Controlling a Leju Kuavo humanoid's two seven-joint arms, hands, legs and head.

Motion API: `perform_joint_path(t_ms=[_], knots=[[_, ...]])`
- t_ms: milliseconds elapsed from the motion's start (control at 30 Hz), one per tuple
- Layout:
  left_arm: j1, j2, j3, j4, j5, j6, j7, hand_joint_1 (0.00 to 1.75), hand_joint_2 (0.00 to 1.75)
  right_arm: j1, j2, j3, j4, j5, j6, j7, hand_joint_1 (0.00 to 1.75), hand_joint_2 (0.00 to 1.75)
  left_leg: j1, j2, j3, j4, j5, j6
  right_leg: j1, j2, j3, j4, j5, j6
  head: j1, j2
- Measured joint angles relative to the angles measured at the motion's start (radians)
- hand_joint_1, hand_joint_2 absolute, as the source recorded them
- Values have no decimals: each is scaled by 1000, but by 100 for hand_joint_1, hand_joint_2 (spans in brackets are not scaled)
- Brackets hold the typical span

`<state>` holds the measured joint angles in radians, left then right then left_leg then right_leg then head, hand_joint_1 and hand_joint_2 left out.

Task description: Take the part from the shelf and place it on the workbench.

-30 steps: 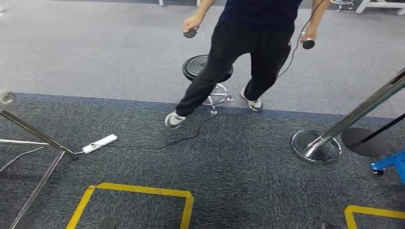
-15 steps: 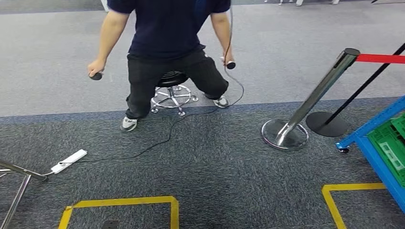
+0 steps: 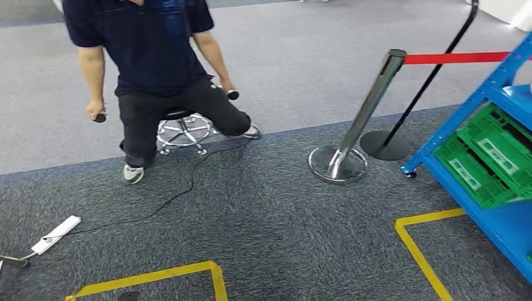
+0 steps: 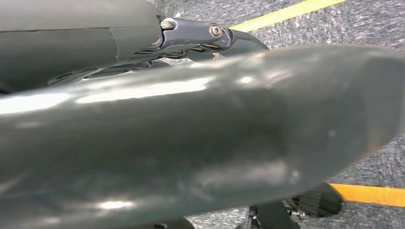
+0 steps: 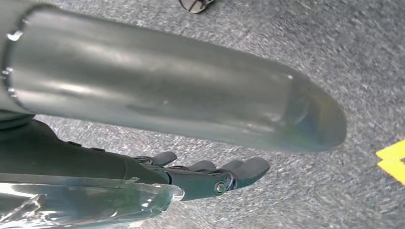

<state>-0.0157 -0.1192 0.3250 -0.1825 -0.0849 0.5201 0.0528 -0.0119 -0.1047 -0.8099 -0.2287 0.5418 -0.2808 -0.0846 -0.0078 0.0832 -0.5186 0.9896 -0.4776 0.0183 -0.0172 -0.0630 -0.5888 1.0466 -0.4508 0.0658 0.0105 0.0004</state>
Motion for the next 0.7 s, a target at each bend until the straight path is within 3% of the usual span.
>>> perform_joint_path(t_ms=[33, 100, 167, 200, 267, 300, 333, 367, 400, 467, 533, 600, 633, 700], knots=[[0, 2, 3, 0, 5, 3, 13, 0, 0, -2, -1, 0, -1, 7, -3, 1, 0, 0, -3, 9, 3, 0, -2, -5, 2, -7, 11, -18, 3, -6, -2, 0], [0, 5, 16, 0, 27, 15, 28, 0, 0, -1, -5, -1, -1, 19, -4, 4, 0, 0, -3, 25, 7, -1, -3, -15, 4, 14, 7, -19, 7, -20, -4, 0], [2, 8, 35, 0, 48, 36, 31, 0, 0, 2, -8, -6, -1, 29, 5, 8, 0, 0, 1, 3, 0, 17, -21, -26, 2, 33, 3, -22, 13, -33, -6, 0], [5, 9, 44, 0, 55, 47, 33, 0, 0, 2, -7, -9, 0, 39, 14, 12, 0, 0, 3, -21, -17, 55, -47, -31, 0, 44, 2, -24, 16, -39, -7, 0], [11, 8, 61, 0, 66, 53, 36, 0, 0, -2, 4, -14, 2, 62, 33, 18, 0, 0, 6, -63, -77, 185, -112, -34, 0, 68, -3, -25, 19, -47, -10, 0], [14, 6, 69, 0, 70, 47, 33, 0, 0, -4, 14, -15, 3, 72, 40, 21, 0, 0, 6, -72, -110, 248, -136, -34, 1, 82, -6, -25, 20, -49, -10, 0], [16, 4, 75, 0, 70, 40, 28, 0, 0, -4, 28, -16, 5, 78, 43, 26, 0, 0, 6, -75, -130, 284, -140, -34, 1, 96, -7, -25, 21, -50, -10, 0], [16, 3, 78, 0, 66, 33, 22, 0, 0, -4, 42, -16, 7, 83, 43, 33, 0, 0, 6, -78, -133, 282, -124, -33, 1, 110, -8, -24, 22, -49, -10, 0], [15, 3, 78, 0, 61, 26, 14, 0, 0, -5, 57, -16, 9, 85, 43, 42, 0, 0, 7, -83, -117, 244, -92, -31, 1, 124, -9, -24, 24, -47, -10, 0], [9, 3, 78, 0, 47, 5, -12, 0, 0, -10, 88, -16, 13, 86, 44, 57, 0, 0, 11, -124, -56, 111, -22, -28, 1, 152, -12, -22, 28, -39, -11, 0], [0, 7, 77, 0, 29, -25, -47, 0, 0, -21, 111, -17, 15, 84, 49, 54, 0, 0, 14, -159, -19, 26, 5, -27, 2, 178, -22, -19, 34, -29, -13, 0], [-9, 15, 73, 0, 12, -45, -77, 0, 0, -28, 122, -18, 16, 83, 60, 35, 0, 0, 12, -149, -17, 11, 6, -20, -1, 201, -33, -23, 42, -17, -16, 0], [-13, 21, 71, -1, 6, -55, -89, 0, 0, -27, 124, -18, 17, 83, 72, 25, 0, 0, 12, -137, -16, 8, 9, -13, -2, 199, -38, -22, 42, -12, -17, 0], [-18, 33, 68, -1, 1, -90, -104, 0, 0, -29, 127, -19, 19, 84, 115, 21, 0, 0, 13, -112, -16, 2, 16, 1, 1, 154, -64, 24, 9, -7, -11, 0]])
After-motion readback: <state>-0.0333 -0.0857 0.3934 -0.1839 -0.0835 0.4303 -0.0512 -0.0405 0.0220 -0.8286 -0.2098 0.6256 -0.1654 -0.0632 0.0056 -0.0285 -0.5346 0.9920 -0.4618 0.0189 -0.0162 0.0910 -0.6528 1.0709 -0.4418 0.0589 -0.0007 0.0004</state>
